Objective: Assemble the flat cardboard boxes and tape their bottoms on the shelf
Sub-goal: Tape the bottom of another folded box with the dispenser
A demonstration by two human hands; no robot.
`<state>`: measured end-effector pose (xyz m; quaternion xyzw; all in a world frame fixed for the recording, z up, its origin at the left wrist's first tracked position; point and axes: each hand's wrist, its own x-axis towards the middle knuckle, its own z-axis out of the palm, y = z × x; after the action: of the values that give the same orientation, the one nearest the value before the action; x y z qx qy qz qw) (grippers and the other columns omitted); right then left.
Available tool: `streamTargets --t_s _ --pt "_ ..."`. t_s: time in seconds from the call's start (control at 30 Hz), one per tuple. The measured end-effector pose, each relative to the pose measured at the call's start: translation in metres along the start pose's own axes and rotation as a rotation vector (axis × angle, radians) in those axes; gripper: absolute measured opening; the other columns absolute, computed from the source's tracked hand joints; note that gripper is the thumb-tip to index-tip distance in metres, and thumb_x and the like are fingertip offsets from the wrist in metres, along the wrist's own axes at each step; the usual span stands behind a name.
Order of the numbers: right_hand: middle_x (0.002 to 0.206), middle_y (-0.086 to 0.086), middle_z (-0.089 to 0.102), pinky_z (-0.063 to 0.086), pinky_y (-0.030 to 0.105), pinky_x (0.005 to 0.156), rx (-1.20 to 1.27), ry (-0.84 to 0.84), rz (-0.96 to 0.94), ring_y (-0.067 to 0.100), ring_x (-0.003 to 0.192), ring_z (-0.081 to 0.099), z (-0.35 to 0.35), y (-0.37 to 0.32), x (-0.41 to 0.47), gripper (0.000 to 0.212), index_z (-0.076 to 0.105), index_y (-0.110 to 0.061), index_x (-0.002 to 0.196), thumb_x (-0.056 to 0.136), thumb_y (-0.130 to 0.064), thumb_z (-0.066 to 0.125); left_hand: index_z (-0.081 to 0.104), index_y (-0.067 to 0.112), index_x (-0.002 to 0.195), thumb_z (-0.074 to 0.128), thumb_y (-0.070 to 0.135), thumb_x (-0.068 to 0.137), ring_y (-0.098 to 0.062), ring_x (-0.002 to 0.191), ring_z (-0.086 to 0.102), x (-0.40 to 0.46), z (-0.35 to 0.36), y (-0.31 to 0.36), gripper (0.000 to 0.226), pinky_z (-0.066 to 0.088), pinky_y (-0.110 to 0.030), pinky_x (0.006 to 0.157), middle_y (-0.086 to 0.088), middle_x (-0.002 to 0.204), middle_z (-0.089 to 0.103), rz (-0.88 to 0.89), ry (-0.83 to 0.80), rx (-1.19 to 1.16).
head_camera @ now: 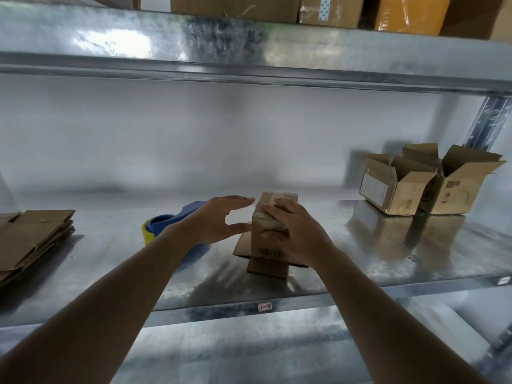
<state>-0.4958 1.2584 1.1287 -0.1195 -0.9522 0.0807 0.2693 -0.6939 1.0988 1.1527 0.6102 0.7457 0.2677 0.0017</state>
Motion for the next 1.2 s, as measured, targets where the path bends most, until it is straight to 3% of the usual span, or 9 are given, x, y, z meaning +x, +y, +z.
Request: streamTargets --t_s 0.23,0.4,0.57,0.73,0.8,0.9,1.0,1.1,1.2 --pt "0.152 -0.005 0.043 0.054 0.042 0.102 -0.010 0.150 0.026 0.020 0.138 0.043 -0.003 -0.015 -0.002 0.057 0.046 -0.028 0.154 0.101 -0.042 0.062 0.029 0.022 0.163 0.063 0.032 0.102 -0.014 0.154 0.030 0.001 0.015 -0.007 0.070 0.026 -0.036 0.126 0.005 0.168 0.030 -0.033 -0.163 0.244" --pt "0.156 -0.001 0.042 0.048 0.040 0.109 0.138 0.363 0.186 0.021 0.139 0.043 -0.003 -0.017 -0.007 0.056 0.045 -0.026 0.155 0.103 -0.042 0.059 0.039 0.014 0.158 0.051 0.035 0.108 -0.024 0.152 0.035 0.001 0.012 0.006 0.056 0.029 -0.039 0.124 -0.004 0.164 0.037 -0.203 -0.214 0.303" --pt "0.154 0.004 0.041 0.049 0.046 0.112 0.304 0.476 0.303 0.024 0.137 0.045 -0.005 -0.020 -0.009 0.056 0.040 -0.025 0.157 0.105 -0.041 0.052 0.068 0.014 0.127 0.040 0.030 0.110 -0.021 0.103 0.063 0.008 0.010 0.013 0.036 0.044 -0.029 0.079 -0.006 0.121 0.069 -0.304 -0.222 0.229" --pt "0.140 0.007 0.049 0.049 0.004 0.088 0.565 0.603 0.395 0.020 0.125 0.056 -0.007 -0.024 -0.004 0.060 0.030 -0.028 0.161 0.106 -0.039 0.052 0.052 0.019 0.099 0.036 0.020 0.113 -0.009 0.079 0.056 0.010 0.000 0.048 0.022 0.042 -0.006 0.074 0.001 0.089 0.060 -0.311 -0.107 -0.024" --pt "0.132 0.006 0.054 0.057 0.016 0.089 0.631 0.630 0.339 0.018 0.119 0.061 -0.001 -0.027 -0.002 0.061 0.023 -0.037 0.163 0.108 -0.047 0.046 0.054 0.014 0.105 0.036 0.012 0.112 -0.004 0.075 0.050 0.001 -0.007 0.069 0.019 0.047 -0.014 0.085 0.009 0.085 0.050 -0.280 -0.083 -0.172" --pt "0.125 -0.002 0.057 0.062 0.035 0.091 0.617 0.596 0.302 0.018 0.114 0.064 0.012 -0.025 0.000 0.055 0.025 -0.042 0.159 0.107 -0.054 0.039 0.057 0.019 0.130 0.041 0.019 0.112 -0.012 0.105 0.055 0.012 0.004 0.045 0.024 0.047 -0.028 0.086 0.012 0.102 0.055 -0.242 -0.077 -0.424" --pt "0.128 -0.001 0.057 0.064 0.037 0.088 0.771 0.568 0.328 0.021 0.113 0.067 0.013 -0.025 -0.004 0.041 0.037 -0.042 0.142 0.104 -0.053 0.050 0.056 0.026 0.107 0.033 0.035 0.112 -0.010 0.094 0.064 0.016 0.002 0.043 0.025 0.049 -0.022 0.077 0.009 0.094 0.063 -0.235 -0.059 -0.553" --pt "0.122 0.005 0.056 0.064 0.033 0.079 0.829 0.488 0.342 0.026 0.106 0.068 0.013 -0.022 -0.014 0.028 0.039 -0.033 0.121 0.103 -0.043 0.058 0.053 0.027 0.100 0.031 0.024 0.112 -0.010 0.081 0.063 0.014 0.001 0.049 0.025 0.050 -0.019 0.077 0.006 0.078 0.057 -0.198 0.008 -0.632" --pt "0.107 0.008 0.056 0.063 0.036 0.071 0.722 0.449 0.444 0.031 0.096 0.065 0.016 -0.020 -0.021 0.029 0.043 -0.025 0.105 0.096 -0.051 0.053 0.050 0.028 0.124 0.036 0.025 0.110 -0.011 0.086 0.066 0.013 0.004 0.044 0.020 0.054 -0.020 0.079 0.000 0.094 0.061 -0.118 0.004 -0.670"
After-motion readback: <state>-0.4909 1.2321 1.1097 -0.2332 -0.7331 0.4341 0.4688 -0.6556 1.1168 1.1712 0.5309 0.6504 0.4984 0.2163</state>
